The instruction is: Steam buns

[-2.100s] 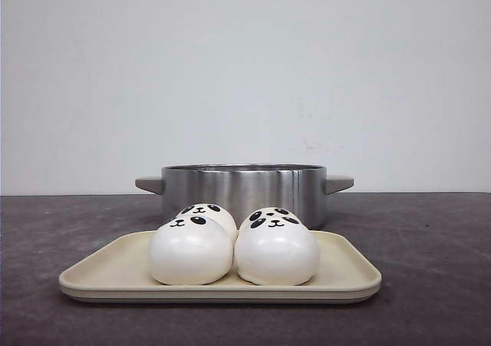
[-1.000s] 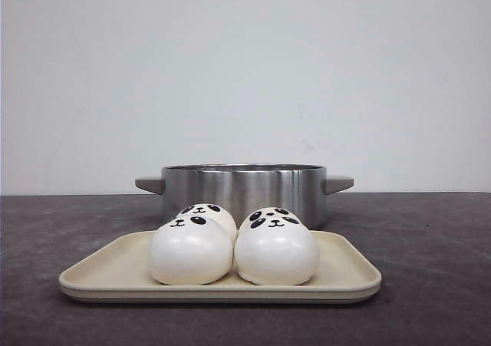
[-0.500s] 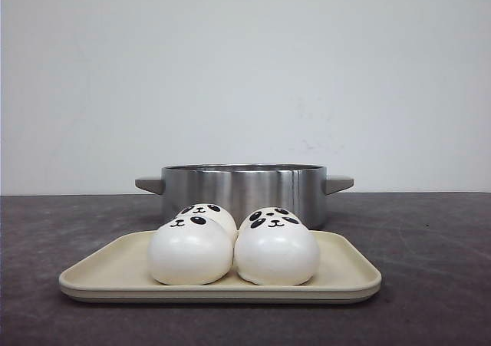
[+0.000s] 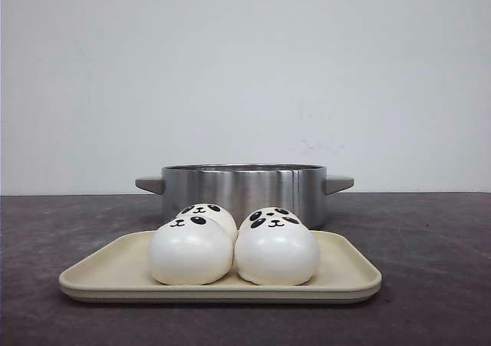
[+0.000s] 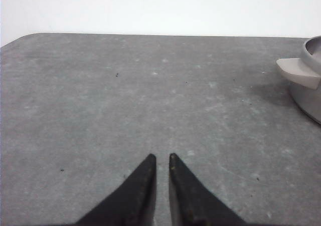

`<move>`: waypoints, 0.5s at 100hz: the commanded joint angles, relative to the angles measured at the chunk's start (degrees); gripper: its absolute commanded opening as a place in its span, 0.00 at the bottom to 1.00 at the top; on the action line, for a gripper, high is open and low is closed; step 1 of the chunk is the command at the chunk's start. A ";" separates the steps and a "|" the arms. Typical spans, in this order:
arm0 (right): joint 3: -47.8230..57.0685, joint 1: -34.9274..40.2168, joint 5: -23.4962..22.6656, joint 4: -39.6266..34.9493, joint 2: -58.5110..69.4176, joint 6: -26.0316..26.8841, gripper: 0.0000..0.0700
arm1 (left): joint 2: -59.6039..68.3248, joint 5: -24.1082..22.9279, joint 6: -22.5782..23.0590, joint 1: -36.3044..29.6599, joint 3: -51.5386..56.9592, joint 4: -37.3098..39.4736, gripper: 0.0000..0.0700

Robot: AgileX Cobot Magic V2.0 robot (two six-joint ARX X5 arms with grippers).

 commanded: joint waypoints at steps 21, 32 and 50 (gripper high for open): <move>-0.15 0.02 0.00 0.59 0.07 -0.44 0.00 | -0.09 -0.09 0.00 0.17 -1.05 -0.20 0.00; -0.15 0.02 0.00 0.59 0.07 -0.44 0.00 | -0.09 -0.09 -0.02 0.17 -1.05 -0.17 0.00; -0.13 0.02 0.02 0.59 0.07 -0.66 0.00 | -0.09 -0.09 -0.09 0.17 -1.05 -0.11 0.00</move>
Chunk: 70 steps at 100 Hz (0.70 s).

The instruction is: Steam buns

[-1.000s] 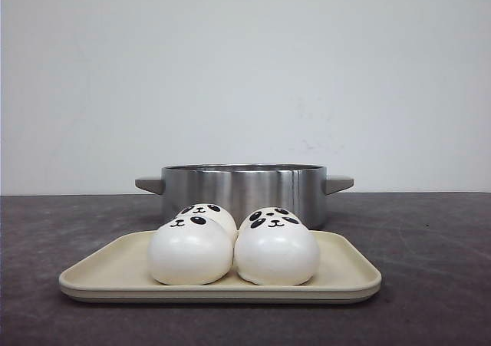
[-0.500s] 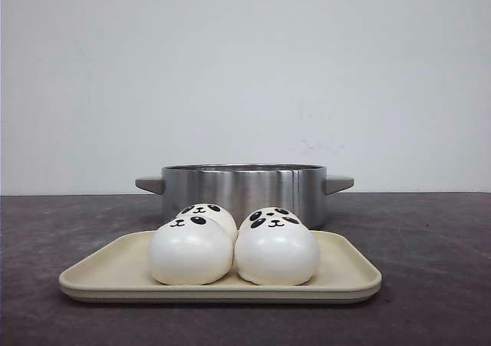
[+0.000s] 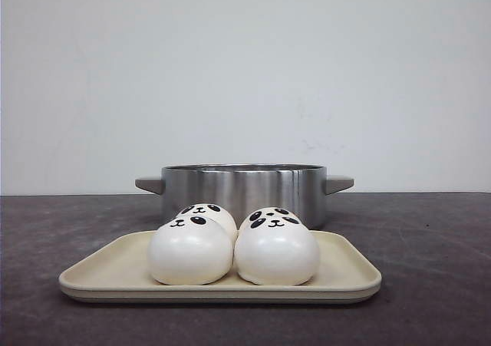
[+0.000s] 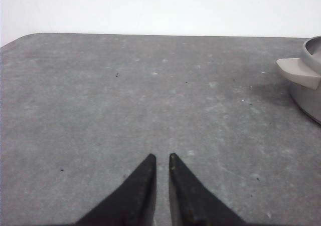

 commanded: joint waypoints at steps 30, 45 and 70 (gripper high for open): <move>-0.13 0.04 -0.26 1.29 0.07 0.31 0.00 | -0.09 0.33 -10.12 0.17 -0.72 -0.15 0.00; -0.11 0.04 -0.44 3.91 0.07 7.48 0.00 | -0.09 0.33 -15.80 0.17 -0.35 -0.04 0.00; 1.55 0.02 -2.32 11.23 0.07 19.47 0.00 | 0.11 5.03 -22.86 0.15 4.44 -0.17 0.00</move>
